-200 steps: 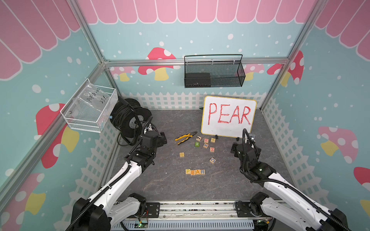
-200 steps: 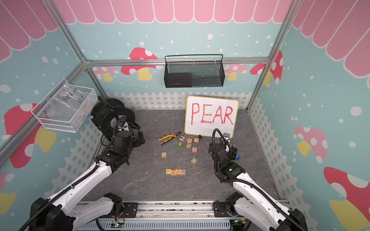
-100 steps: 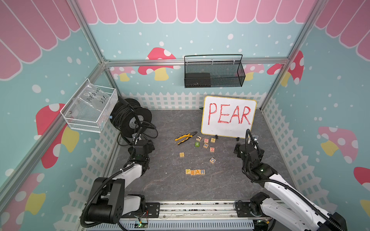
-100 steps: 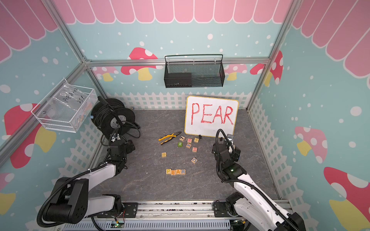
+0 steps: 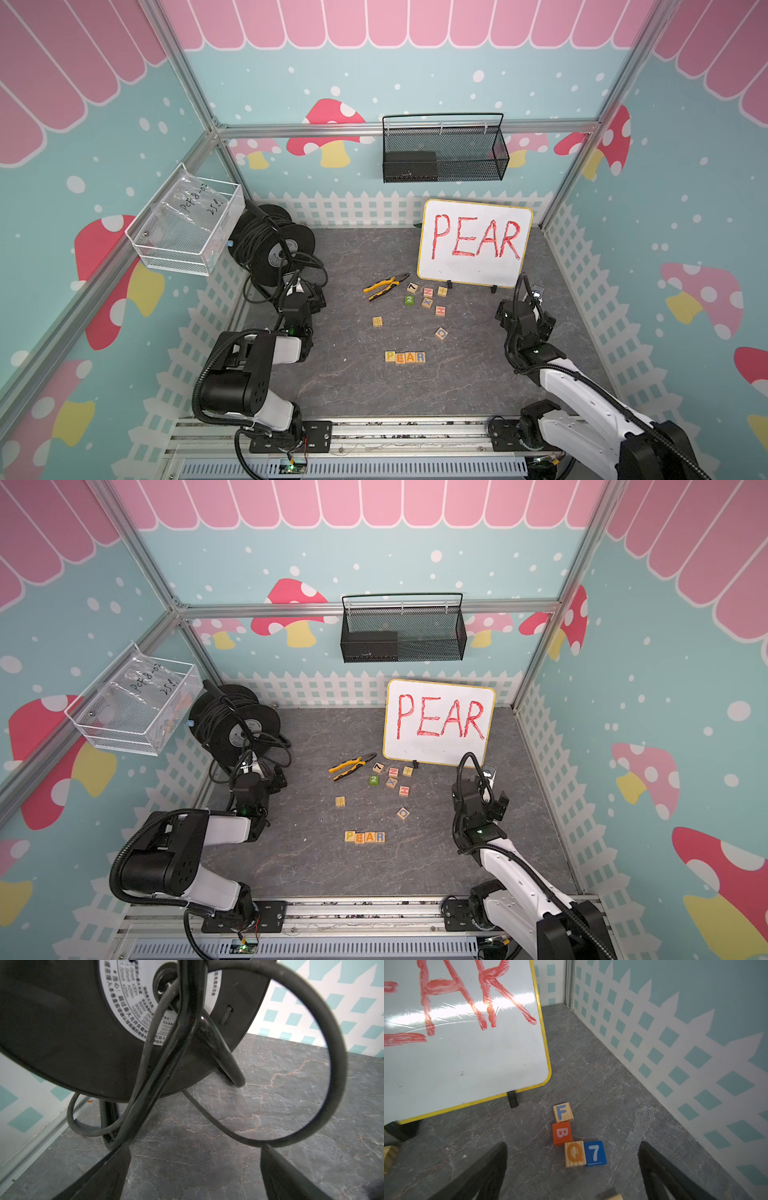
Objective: Spell the uppercase word “pear” with letter blocks
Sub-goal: Reset both arms
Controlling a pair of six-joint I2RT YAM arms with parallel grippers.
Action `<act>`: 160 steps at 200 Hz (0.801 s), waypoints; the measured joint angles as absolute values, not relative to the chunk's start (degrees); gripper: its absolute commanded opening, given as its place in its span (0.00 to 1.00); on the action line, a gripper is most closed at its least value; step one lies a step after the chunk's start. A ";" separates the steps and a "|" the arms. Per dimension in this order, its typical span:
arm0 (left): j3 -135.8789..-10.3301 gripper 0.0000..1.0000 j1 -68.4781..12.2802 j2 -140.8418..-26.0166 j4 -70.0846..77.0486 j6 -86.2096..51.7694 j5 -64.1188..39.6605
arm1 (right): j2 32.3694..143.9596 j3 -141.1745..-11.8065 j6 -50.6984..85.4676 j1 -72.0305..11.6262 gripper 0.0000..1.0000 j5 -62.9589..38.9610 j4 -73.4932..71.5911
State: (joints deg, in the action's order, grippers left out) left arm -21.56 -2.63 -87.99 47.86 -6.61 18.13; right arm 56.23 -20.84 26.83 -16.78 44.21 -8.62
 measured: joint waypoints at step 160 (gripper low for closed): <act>-21.56 0.99 -2.63 -87.96 50.02 -5.56 15.59 | 83.74 -8.34 1.45 -6.35 0.99 26.35 -73.49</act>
